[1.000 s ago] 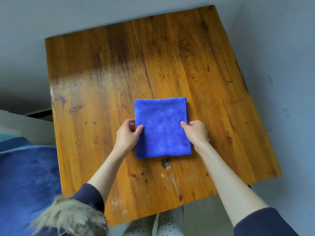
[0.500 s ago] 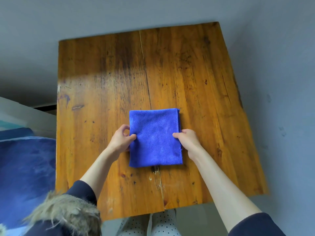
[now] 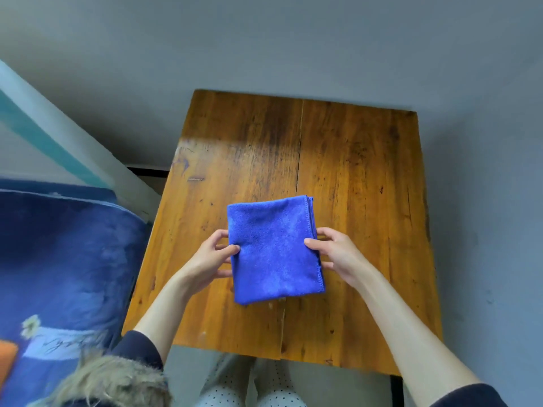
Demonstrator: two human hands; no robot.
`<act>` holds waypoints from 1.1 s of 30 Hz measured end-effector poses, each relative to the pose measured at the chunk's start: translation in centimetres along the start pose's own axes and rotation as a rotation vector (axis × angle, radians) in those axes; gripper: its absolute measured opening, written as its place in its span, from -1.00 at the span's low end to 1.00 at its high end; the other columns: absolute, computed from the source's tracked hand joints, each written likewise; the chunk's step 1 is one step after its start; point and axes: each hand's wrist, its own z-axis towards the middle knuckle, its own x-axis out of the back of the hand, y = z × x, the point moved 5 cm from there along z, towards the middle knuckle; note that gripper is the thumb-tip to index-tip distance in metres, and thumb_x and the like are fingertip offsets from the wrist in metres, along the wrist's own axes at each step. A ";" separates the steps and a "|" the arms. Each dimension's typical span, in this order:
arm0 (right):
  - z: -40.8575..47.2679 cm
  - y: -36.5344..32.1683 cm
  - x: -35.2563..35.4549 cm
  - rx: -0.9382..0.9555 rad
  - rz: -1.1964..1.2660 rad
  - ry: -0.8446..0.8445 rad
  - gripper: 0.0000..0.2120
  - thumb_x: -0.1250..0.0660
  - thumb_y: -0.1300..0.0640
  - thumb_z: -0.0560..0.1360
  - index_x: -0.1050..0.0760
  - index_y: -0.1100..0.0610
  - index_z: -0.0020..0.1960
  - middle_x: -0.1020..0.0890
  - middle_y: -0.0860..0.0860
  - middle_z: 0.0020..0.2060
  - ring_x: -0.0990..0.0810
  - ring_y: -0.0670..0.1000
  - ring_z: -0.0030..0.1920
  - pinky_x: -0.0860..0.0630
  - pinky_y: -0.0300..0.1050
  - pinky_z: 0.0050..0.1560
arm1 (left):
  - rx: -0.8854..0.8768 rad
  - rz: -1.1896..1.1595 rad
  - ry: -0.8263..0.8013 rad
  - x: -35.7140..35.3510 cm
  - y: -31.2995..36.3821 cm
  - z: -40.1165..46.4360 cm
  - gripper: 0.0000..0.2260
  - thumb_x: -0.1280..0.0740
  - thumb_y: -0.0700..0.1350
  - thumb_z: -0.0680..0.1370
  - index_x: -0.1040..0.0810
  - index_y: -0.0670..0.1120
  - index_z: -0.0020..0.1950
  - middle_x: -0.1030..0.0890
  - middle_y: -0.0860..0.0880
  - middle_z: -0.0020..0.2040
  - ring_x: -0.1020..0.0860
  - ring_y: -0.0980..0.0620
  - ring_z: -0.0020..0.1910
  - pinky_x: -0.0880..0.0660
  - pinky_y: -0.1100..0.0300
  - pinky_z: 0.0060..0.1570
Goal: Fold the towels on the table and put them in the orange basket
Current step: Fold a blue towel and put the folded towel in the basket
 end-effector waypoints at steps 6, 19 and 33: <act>-2.9 -4.4 -7.7 0.078 -0.122 -0.193 -0.79 -0.34 0.23 0.48 -0.50 0.13 0.11 -0.61 -0.01 -0.08 -0.55 -0.05 -0.13 -0.51 -0.12 -0.11 | -0.053 -0.216 0.151 6.6 -0.2 -6.5 -0.88 -0.23 -0.23 0.57 -0.45 -0.03 0.04 -0.55 -0.06 -0.02 -0.54 -0.01 -0.10 -0.53 0.07 -0.18; -13.3 -3.7 -35.4 0.193 -0.451 -0.550 -0.82 -0.28 0.25 0.47 -0.54 0.09 0.05 -0.63 -0.05 -0.19 -0.55 -0.07 -0.23 -0.49 -0.16 -0.20 | -0.177 -0.502 0.526 26.3 -12.1 -25.5 -0.87 -0.20 -0.24 0.57 -0.42 -0.07 0.09 -0.56 -0.05 -0.13 -0.52 0.01 -0.23 -0.48 0.16 -0.30; -21.8 7.2 -62.4 0.157 -0.788 -0.821 -0.85 -0.28 0.26 0.48 -0.54 0.10 0.02 -0.65 0.02 -0.17 -0.59 -0.02 -0.23 -0.50 -0.18 -0.21 | -0.113 -0.807 0.897 40.2 -30.7 -41.4 -0.81 -0.21 -0.23 0.58 -0.38 -0.10 0.18 -0.54 -0.11 0.03 -0.54 -0.03 -0.16 -0.45 0.14 -0.32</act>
